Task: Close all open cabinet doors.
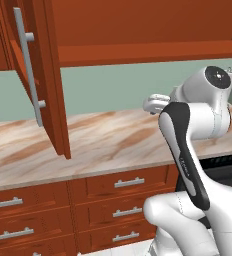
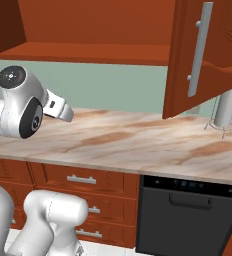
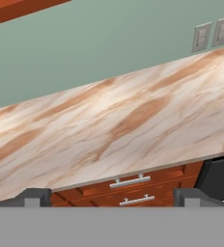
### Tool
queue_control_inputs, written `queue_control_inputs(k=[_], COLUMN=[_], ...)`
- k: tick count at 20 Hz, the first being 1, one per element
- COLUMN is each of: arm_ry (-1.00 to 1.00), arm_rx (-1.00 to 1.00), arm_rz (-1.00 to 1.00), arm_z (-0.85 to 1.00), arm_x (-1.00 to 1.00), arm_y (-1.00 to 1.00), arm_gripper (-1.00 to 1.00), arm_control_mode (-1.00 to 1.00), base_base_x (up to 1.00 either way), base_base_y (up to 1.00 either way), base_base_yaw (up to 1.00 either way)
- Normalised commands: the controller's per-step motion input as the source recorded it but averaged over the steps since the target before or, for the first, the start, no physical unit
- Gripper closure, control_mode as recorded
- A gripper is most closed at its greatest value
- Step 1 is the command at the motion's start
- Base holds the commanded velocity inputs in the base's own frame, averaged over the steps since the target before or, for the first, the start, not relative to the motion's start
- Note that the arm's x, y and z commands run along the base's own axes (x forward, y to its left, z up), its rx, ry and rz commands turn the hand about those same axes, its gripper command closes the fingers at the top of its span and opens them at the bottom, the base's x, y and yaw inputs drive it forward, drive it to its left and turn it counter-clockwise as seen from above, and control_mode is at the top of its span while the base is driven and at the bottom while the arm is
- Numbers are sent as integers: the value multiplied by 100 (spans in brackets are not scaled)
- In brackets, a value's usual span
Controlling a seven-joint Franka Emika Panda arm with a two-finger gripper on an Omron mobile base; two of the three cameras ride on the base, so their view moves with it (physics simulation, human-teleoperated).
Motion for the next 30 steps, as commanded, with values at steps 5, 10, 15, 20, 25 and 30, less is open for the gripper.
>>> queue_control_inputs(k=[5, 10, 15, 20, 25, 30], arm_ry=[0, -1, 0, -1, 0, 0], arm_rx=[0, 0, -2, 0, 3, 7], arm_rz=[0, 0, 3, 4, 0, 6], arm_z=[0, 0, -1, 4, 23, 16], arm_x=[0, -2, -20, -43, -35, -40], arm_y=[0, 0, 0, 7, 21, 18], arm_gripper=[-100, -100, -100, -100, -100, -100], arm_control_mode=[-100, -100, -100, -100, -100, -100], base_base_x=[0, 0, 0, 0, 0, 0], base_base_y=[0, 0, 0, 0, 0, 0], base_base_yaw=[0, 0, 0, 0, 0, 0])
